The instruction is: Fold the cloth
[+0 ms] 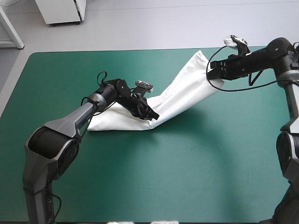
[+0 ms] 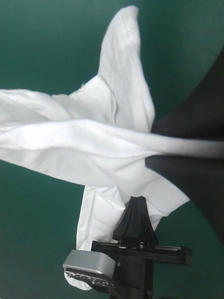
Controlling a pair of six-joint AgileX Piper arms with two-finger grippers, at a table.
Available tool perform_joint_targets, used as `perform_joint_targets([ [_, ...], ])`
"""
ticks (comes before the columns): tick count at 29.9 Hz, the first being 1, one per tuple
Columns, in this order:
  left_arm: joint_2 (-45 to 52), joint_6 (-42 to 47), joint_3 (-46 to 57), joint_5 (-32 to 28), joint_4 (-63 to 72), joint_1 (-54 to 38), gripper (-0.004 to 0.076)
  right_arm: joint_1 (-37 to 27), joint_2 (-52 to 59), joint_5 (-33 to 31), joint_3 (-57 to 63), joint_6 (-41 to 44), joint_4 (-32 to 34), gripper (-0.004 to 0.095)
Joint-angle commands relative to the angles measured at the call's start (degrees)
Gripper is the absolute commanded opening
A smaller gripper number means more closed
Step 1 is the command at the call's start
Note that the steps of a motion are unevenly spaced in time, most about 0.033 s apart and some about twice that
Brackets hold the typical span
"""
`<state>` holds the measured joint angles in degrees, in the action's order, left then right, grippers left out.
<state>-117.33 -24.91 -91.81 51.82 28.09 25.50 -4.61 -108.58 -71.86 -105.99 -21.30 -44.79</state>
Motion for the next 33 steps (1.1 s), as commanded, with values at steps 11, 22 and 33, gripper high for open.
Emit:
perform_joint_targets([
  [11,9.2,5.2,-13.0,6.1,-4.8,-2.6,-0.0009,2.8,3.9,0.3,-2.0,-0.2,1.1,-0.0017],
  [22,23.4,7.8,-17.2,14.5,-10.7,-15.7,-0.0009,11.2,3.9,3.0,-2.0,0.3,-2.4,-0.0017],
  [33,35.7,10.9,-17.2,16.3,-18.0,-19.7,-0.0009,24.6,-0.3,12.1,-3.7,0.8,-6.0,-0.0017],
])
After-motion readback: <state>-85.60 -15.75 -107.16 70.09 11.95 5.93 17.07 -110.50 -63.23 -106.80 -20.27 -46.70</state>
